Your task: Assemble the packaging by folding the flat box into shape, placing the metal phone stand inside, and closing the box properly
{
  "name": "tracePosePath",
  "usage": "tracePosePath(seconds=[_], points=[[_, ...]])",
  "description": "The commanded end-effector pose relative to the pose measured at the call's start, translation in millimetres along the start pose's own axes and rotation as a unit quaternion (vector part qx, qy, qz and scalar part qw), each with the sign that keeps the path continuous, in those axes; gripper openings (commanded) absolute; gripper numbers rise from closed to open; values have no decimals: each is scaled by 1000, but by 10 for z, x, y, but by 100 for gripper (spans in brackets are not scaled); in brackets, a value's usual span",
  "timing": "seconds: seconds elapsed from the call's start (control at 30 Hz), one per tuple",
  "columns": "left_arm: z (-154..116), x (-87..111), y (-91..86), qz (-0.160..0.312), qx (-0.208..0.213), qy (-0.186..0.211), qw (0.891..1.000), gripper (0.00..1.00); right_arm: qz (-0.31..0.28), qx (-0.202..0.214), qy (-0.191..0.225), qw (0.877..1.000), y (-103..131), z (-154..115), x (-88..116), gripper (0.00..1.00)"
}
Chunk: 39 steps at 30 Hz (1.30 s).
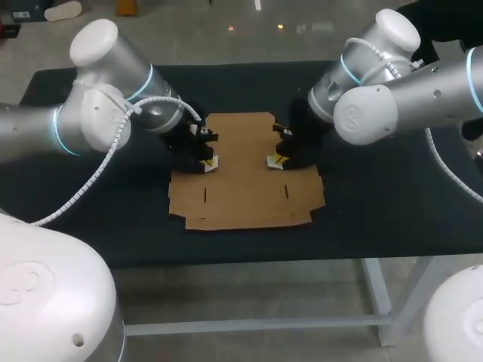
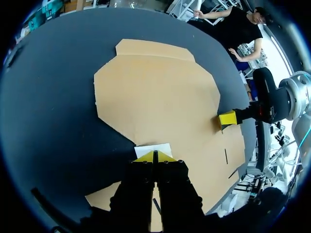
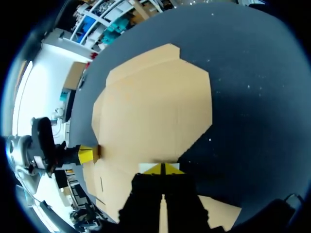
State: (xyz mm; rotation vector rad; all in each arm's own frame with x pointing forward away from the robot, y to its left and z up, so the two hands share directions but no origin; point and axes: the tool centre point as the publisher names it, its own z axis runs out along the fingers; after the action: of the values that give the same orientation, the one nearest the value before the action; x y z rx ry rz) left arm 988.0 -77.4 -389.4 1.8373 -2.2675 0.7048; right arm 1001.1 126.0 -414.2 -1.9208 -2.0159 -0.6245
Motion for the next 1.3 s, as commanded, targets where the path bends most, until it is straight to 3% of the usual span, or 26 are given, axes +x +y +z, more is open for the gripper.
tracePosePath(seconds=[0.03, 0.33, 0.67, 1.3], points=[[-192, -44, 78, -4, 6, 2, 1000, 0, 3, 1, 33, 999, -43, -116, -117, 0], [-461, -137, 86, -15, 7, 10, 1000, 0, 11, -6, 65, 998, -72, -340, -222, 0], [-782, -192, 232, -20, 19, 15, 1000, 0, 14, -6, 88, 996, -121, -636, -357, 0], [-1150, -90, 758, -13, -4, 25, 1000, 0, 10, -14, 100, 995, -619, -1032, -404, 0]])
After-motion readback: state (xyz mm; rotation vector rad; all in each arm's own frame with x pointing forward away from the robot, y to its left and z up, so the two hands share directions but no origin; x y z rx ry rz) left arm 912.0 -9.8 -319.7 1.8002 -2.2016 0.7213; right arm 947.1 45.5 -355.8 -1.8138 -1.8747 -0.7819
